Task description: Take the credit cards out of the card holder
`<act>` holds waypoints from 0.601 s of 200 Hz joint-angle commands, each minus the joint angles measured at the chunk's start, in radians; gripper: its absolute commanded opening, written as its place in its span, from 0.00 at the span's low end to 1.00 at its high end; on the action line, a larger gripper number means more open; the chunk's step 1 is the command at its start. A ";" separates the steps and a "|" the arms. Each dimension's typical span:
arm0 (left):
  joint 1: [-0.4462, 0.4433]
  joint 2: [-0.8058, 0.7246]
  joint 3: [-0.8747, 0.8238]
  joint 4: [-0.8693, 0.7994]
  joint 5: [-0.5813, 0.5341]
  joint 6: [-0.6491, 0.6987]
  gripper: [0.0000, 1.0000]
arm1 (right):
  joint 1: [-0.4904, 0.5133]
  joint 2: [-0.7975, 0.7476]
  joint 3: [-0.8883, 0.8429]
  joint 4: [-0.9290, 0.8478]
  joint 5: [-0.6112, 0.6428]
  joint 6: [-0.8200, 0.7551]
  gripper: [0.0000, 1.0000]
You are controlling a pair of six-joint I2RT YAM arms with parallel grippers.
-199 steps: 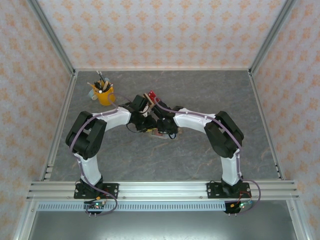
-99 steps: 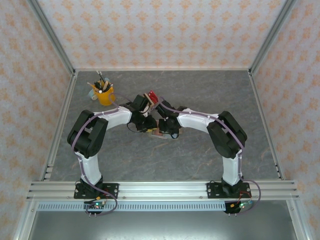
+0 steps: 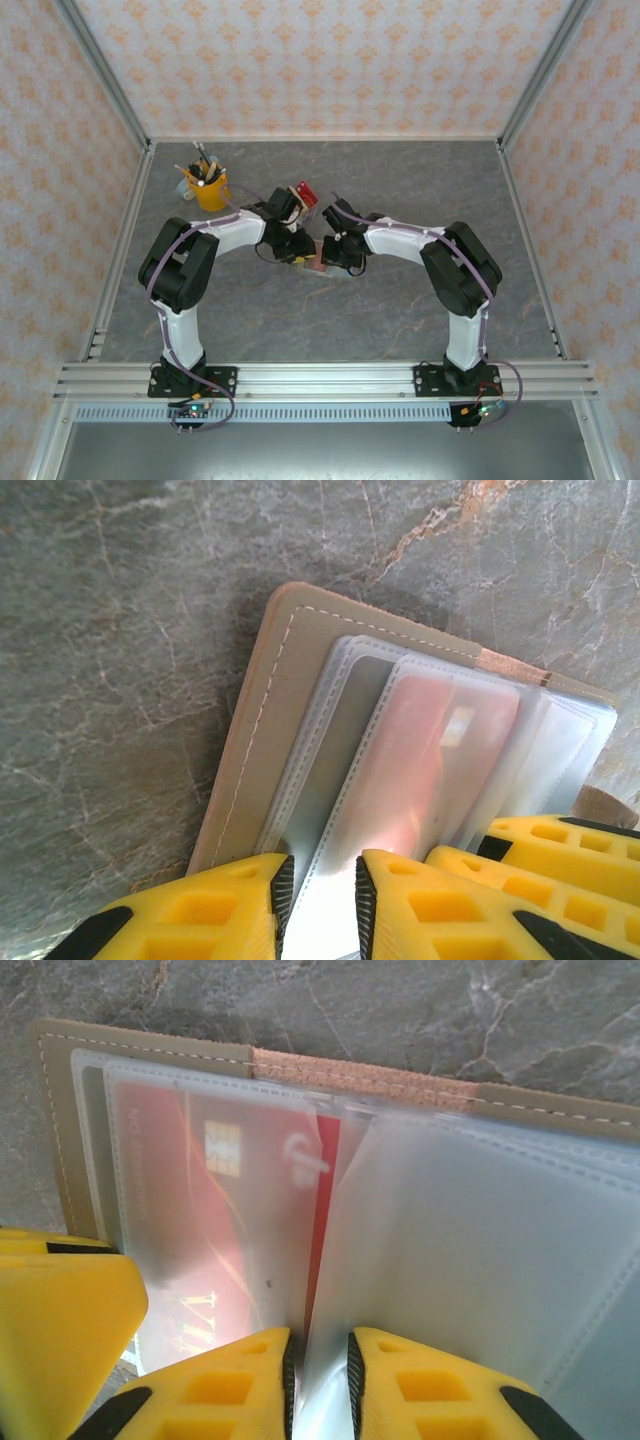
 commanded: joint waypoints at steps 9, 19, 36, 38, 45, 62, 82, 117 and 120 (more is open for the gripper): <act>-0.006 0.053 0.002 -0.050 0.021 0.034 0.29 | -0.006 0.024 -0.046 -0.002 -0.023 0.016 0.23; -0.007 0.054 0.005 -0.053 0.027 0.042 0.30 | -0.008 0.022 -0.052 0.008 -0.033 0.018 0.23; -0.006 0.054 0.010 -0.059 0.040 0.059 0.30 | -0.014 0.022 -0.059 0.023 -0.048 0.024 0.23; -0.007 0.054 0.010 -0.060 0.043 0.060 0.30 | -0.014 0.022 -0.060 0.024 -0.049 0.024 0.23; -0.007 0.055 0.012 -0.061 0.049 0.066 0.31 | -0.016 0.021 -0.063 0.030 -0.057 0.025 0.23; -0.007 0.057 0.014 -0.058 0.069 0.076 0.31 | -0.019 0.021 -0.067 0.044 -0.071 0.029 0.23; -0.007 0.055 0.014 -0.050 0.091 0.085 0.31 | -0.022 0.020 -0.071 0.053 -0.082 0.030 0.23; -0.007 0.042 0.015 -0.038 0.112 0.099 0.29 | -0.025 0.012 -0.074 0.061 -0.091 0.030 0.23; -0.007 0.040 0.014 -0.038 0.111 0.099 0.29 | -0.025 0.010 -0.074 0.061 -0.092 0.030 0.23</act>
